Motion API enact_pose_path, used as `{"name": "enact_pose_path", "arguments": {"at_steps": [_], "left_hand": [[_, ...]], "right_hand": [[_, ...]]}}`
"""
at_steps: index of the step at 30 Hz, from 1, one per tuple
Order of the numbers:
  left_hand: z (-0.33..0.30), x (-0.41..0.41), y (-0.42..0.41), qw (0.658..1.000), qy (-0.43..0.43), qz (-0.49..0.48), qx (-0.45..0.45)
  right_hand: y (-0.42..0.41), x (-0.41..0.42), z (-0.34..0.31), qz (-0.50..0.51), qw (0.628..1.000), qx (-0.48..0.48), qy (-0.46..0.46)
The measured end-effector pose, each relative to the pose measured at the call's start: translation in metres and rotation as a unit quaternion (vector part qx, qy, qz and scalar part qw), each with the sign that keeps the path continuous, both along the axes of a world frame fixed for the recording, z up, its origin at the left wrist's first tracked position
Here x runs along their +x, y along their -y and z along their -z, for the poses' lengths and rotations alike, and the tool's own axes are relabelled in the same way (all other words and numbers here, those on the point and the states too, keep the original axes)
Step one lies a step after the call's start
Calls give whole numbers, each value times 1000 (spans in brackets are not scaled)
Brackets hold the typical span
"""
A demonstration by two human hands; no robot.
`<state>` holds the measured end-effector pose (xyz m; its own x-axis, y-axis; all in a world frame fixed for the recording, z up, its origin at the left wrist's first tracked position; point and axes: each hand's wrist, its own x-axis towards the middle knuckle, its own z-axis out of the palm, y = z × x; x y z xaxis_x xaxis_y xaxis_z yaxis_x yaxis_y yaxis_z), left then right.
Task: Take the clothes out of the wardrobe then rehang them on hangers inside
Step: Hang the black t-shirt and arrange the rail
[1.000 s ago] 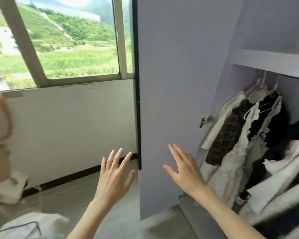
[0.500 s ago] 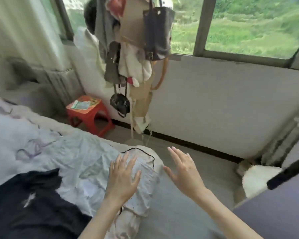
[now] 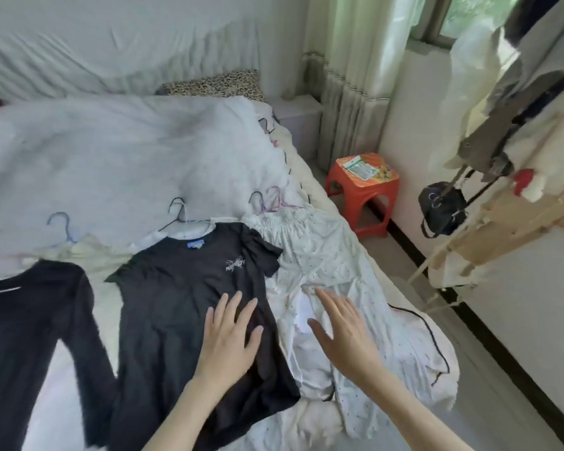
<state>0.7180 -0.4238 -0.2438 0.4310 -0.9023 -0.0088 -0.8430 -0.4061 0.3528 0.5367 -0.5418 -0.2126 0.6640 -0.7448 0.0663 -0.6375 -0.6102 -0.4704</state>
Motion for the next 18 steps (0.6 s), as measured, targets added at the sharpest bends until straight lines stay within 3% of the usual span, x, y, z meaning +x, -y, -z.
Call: {"name": "enact_pose_path", "arguments": {"at_steps": [6, 11, 14, 18], "left_hand": [[12, 95, -51, 995, -21, -95, 29], [41, 180, -84, 990, -49, -119, 55], [49, 233, -80, 984, -65, -161, 47], [71, 298, -42, 986, -69, -145, 35]], "right_hand": [[-9, 101, 31, -70, 998, 0, -6], [-11, 178, 62, -112, 989, 35, -89], [10, 223, 67, -118, 987, 23, -110], [60, 280, 78, -105, 986, 8, -128]]}}
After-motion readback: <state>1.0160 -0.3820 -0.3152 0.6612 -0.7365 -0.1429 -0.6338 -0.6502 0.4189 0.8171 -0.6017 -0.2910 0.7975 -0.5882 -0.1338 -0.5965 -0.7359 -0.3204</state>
